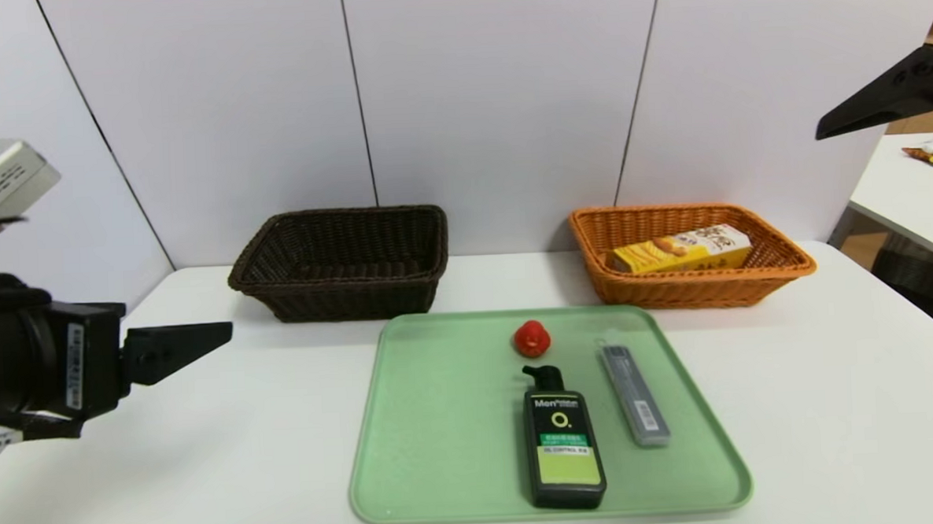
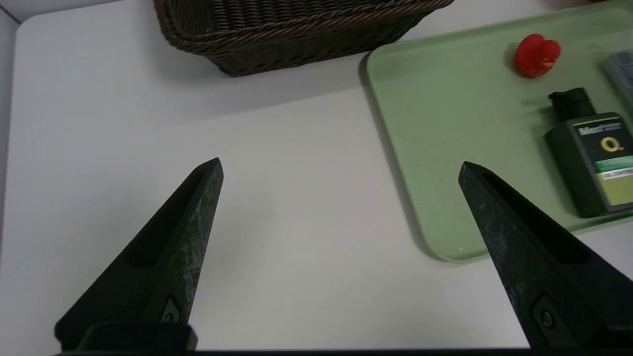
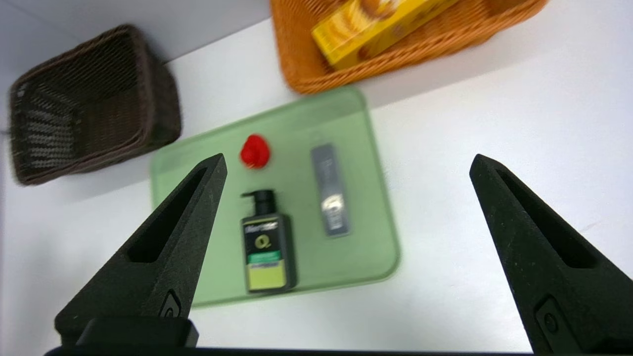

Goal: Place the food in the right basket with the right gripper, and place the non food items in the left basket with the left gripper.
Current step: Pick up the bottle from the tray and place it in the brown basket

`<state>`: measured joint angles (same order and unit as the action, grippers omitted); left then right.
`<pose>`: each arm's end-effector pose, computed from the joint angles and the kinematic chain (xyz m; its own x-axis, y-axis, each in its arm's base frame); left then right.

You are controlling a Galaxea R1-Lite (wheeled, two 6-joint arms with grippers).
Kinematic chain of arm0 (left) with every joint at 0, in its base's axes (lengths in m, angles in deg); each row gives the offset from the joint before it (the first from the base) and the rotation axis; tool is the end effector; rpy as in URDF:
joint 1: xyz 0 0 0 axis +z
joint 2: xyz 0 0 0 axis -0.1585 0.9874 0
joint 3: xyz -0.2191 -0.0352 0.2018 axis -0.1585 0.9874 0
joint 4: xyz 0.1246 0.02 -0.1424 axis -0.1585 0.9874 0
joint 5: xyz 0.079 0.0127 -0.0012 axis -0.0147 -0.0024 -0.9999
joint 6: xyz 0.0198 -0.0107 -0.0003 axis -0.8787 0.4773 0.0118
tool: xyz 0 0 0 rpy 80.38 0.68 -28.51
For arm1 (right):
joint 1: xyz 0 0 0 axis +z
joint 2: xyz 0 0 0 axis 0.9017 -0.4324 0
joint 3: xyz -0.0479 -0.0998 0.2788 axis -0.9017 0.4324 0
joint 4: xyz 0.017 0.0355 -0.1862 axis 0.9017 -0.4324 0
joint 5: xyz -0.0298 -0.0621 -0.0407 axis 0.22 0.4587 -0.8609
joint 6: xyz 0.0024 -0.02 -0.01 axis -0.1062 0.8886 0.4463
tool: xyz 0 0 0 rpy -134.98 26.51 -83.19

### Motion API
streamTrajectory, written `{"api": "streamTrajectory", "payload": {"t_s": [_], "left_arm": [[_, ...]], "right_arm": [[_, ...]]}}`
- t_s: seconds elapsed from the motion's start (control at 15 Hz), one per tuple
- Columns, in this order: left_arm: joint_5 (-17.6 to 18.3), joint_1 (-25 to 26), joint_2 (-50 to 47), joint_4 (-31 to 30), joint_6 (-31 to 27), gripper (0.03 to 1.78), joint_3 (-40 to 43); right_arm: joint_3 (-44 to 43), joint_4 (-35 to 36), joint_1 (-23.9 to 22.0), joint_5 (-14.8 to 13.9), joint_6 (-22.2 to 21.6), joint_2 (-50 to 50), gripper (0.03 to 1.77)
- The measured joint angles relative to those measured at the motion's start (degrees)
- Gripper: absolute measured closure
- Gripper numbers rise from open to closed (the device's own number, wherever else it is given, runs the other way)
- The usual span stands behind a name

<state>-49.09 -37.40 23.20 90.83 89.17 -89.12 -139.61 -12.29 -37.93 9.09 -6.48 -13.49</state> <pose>0.1333 -0.0666 0.2856 0.8714 -0.2432 -0.4260 0.2485 0.9676 -0.0441 0.1527 0.0676 0.3796 0.8353 0.0411 -0.5483 0.1612 0.9351 0.3157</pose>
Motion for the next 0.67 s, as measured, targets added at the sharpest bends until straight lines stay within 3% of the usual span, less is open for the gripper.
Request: {"api": "streamTrajectory", "payload": {"t_s": [0.27, 0.53, 0.67], "left_arm": [[-3.0, -7.6, 8.8, 6.6, 7.5, 0.12, -11.5], [-11.4, -18.1, 18.4, 17.4, 14.6, 0.12, -24.6], [-15.8, -22.6, 23.6, 20.8, 16.2, 0.12, -30.2]], "right_arm": [[-4.4, -6.0, 0.5, -4.1, 3.2, 1.4, 0.11], [-5.3, -13.6, -1.0, -5.7, 4.1, 2.0, 0.11], [-5.3, -16.1, -0.9, -5.7, 7.8, 2.7, 0.11]]}}
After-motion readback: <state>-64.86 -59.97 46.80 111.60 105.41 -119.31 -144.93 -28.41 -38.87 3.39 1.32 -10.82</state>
